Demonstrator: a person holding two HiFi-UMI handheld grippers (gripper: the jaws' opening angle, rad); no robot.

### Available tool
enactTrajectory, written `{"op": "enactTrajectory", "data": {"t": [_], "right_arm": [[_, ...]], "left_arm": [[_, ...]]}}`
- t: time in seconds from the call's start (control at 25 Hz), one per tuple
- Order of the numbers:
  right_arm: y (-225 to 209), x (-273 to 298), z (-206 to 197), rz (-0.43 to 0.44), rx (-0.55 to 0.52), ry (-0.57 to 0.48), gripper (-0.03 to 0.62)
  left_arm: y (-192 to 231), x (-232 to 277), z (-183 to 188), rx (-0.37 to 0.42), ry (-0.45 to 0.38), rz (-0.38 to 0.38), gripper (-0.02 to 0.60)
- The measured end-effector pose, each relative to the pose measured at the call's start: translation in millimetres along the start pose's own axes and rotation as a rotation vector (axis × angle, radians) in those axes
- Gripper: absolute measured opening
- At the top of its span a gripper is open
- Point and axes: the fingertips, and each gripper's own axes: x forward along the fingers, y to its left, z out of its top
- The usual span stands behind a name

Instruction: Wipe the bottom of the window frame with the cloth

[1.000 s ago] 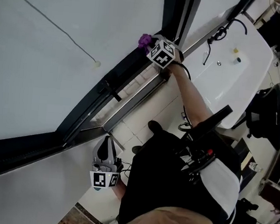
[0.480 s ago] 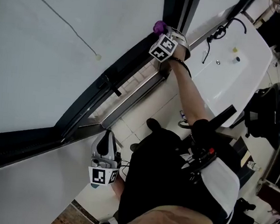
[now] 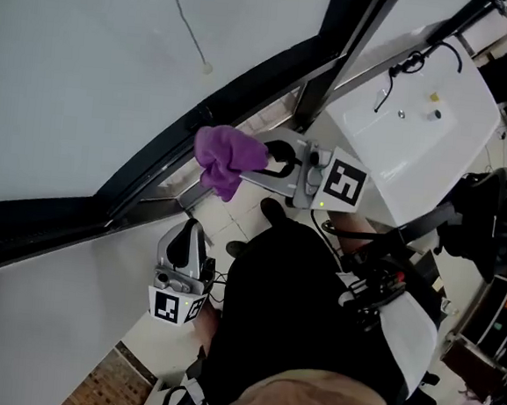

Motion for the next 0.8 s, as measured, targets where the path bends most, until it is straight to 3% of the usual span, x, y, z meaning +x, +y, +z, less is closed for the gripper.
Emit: {"op": "enactTrajectory", "data": {"t": [0.16, 0.44, 0.8], "right_arm": [[34, 22, -26, 0.049, 0.023, 0.072, 0.069], [47, 40, -44, 0.068, 0.073, 0.120, 0.069], [104, 68, -61, 0.118, 0.052, 0.185, 0.069]], "left_arm": [[8, -6, 20, 0.015, -0.058, 0.009, -0.002], [18, -25, 24, 0.010, -0.059, 0.056, -0.002], [30, -79, 25, -0.009, -0.102, 0.095, -0.002]]}}
